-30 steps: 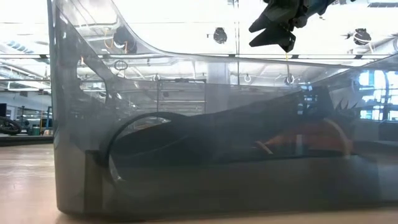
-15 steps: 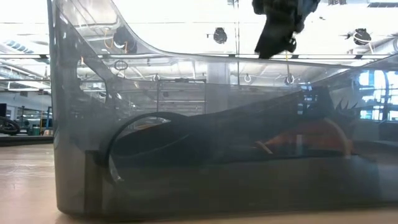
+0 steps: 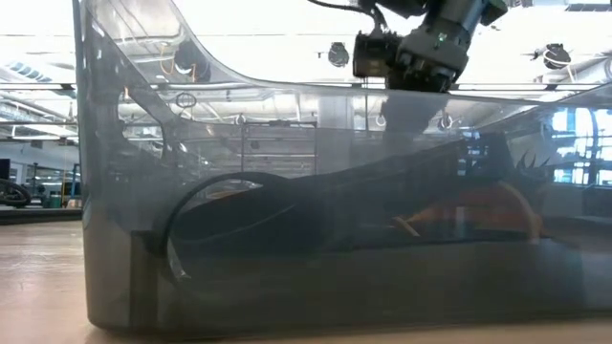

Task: Pick and place rubber bands into bin
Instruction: Put the bottom orange rubber band into the bin

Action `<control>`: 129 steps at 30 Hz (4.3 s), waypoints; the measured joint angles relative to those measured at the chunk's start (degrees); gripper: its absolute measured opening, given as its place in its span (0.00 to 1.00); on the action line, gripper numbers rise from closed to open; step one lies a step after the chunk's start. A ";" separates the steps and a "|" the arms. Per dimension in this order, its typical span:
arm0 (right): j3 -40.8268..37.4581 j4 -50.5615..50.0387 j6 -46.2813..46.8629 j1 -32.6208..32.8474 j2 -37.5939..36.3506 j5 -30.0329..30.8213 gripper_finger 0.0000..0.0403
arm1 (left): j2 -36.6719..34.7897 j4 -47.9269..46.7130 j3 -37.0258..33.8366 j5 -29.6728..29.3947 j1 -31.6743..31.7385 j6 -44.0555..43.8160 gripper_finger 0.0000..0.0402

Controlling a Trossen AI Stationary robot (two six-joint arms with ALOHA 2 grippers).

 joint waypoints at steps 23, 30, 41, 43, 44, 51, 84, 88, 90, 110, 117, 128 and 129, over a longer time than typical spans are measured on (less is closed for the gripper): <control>-4.60 10.58 2.76 5.30 3.38 0.31 0.47 | -24.97 11.71 -20.31 -2.97 -0.66 -1.47 0.40; -7.89 12.82 5.18 4.10 3.42 2.43 0.42 | -28.95 13.27 -25.16 -3.04 -0.66 -5.28 0.40; -9.92 17.40 4.89 4.10 4.07 -0.13 0.40 | -29.09 13.09 -25.70 -3.02 -0.66 -6.60 0.40; -10.03 17.31 4.78 4.10 4.75 -0.20 0.40 | -29.07 13.02 -25.70 -2.99 -0.66 -6.58 0.40; -10.03 18.43 4.76 4.10 5.30 -0.30 0.40 | -29.07 13.01 -25.70 -2.99 -0.66 -6.58 0.40; -9.83 21.33 4.67 4.15 10.16 -4.39 0.39 | -29.00 12.90 -25.70 -2.89 -0.59 -6.80 0.40; -9.94 13.19 5.28 4.14 7.73 -2.43 0.00 | -28.96 12.82 -25.68 -2.78 -0.55 -6.30 0.40; -10.42 11.13 6.44 4.22 1.94 1.33 0.00 | -28.96 12.77 -25.68 -2.78 -0.55 -6.24 0.40; -10.15 11.10 7.51 4.12 -2.34 4.53 0.00 | -28.96 12.72 -25.68 -2.78 -0.54 -6.23 0.40; -9.64 12.18 9.77 7.13 -15.19 7.33 0.08 | -28.96 12.50 -25.66 -2.74 -0.55 -6.29 0.40; -9.64 12.93 8.86 7.12 -12.80 6.05 0.32 | -28.96 12.52 -25.66 -2.73 -0.55 -6.29 0.40; -9.97 13.80 -3.78 7.03 -12.84 5.86 0.47 | -28.96 12.50 -25.66 -2.71 -0.55 -4.48 0.40; -10.54 14.21 -5.60 7.04 -12.84 5.86 0.46 | -28.96 12.50 -25.66 -2.71 -0.55 -4.32 0.40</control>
